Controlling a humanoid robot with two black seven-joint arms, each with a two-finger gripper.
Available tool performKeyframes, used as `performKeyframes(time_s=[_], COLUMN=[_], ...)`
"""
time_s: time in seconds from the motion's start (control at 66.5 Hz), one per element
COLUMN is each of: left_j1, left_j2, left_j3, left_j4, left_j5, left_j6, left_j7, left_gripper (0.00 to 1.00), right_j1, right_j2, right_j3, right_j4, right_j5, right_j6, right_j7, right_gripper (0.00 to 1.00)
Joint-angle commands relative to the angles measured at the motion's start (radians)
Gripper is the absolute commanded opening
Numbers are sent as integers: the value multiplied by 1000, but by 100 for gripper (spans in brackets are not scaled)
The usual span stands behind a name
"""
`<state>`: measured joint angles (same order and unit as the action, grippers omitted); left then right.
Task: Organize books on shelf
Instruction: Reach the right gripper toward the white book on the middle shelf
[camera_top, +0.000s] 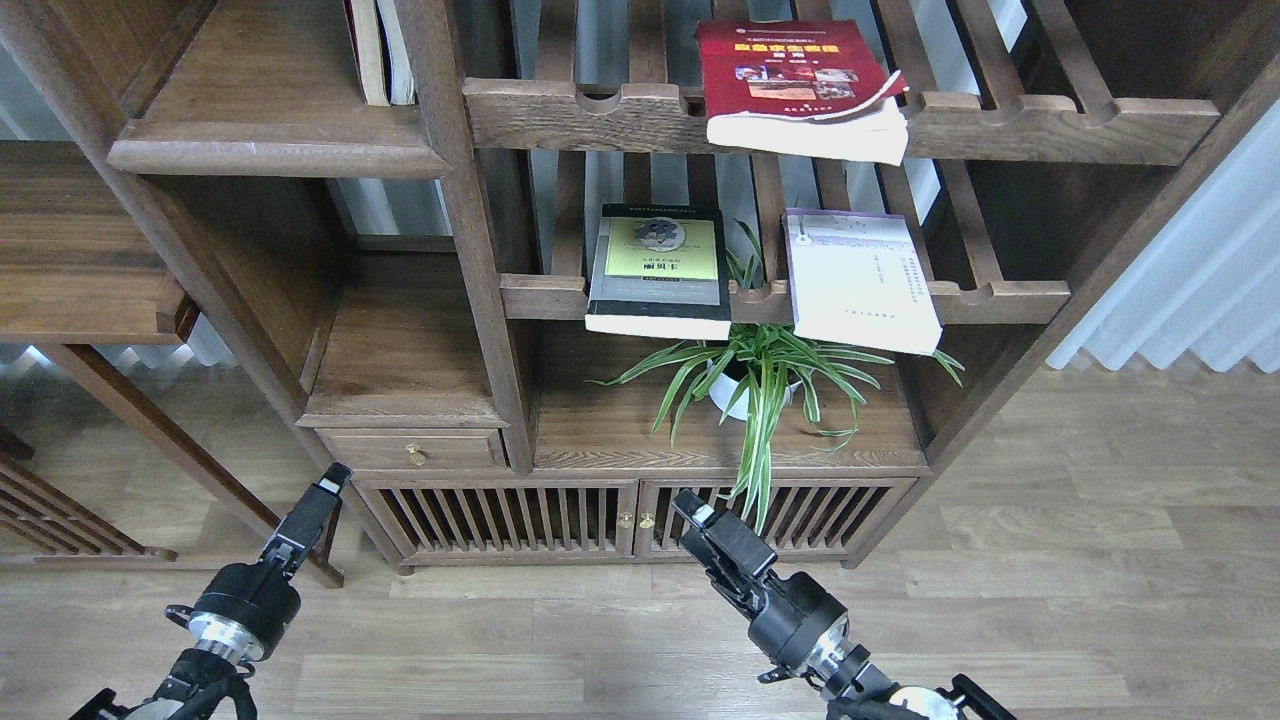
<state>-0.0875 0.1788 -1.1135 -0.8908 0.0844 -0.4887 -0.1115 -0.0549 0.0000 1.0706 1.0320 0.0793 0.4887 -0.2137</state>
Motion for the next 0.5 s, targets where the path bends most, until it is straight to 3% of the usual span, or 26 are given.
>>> performKeyframes(time_s=[0.0,0.481], left_j1=[0,18], left_j2=[-1,-12], left_j3=[-17,-86], left_j4=[18,21], left_j5=[0,-40], left_j6=[0,0], left_j7=[-4,-10], left_gripper=[100,100], right_j1=[26,87], right_j2=[0,0], right_j3=[0,-18], right_j4=[-3,0], right_j5=[2,2], right_j6=[0,0], right_j7=[-1,4], right_gripper=[99,99])
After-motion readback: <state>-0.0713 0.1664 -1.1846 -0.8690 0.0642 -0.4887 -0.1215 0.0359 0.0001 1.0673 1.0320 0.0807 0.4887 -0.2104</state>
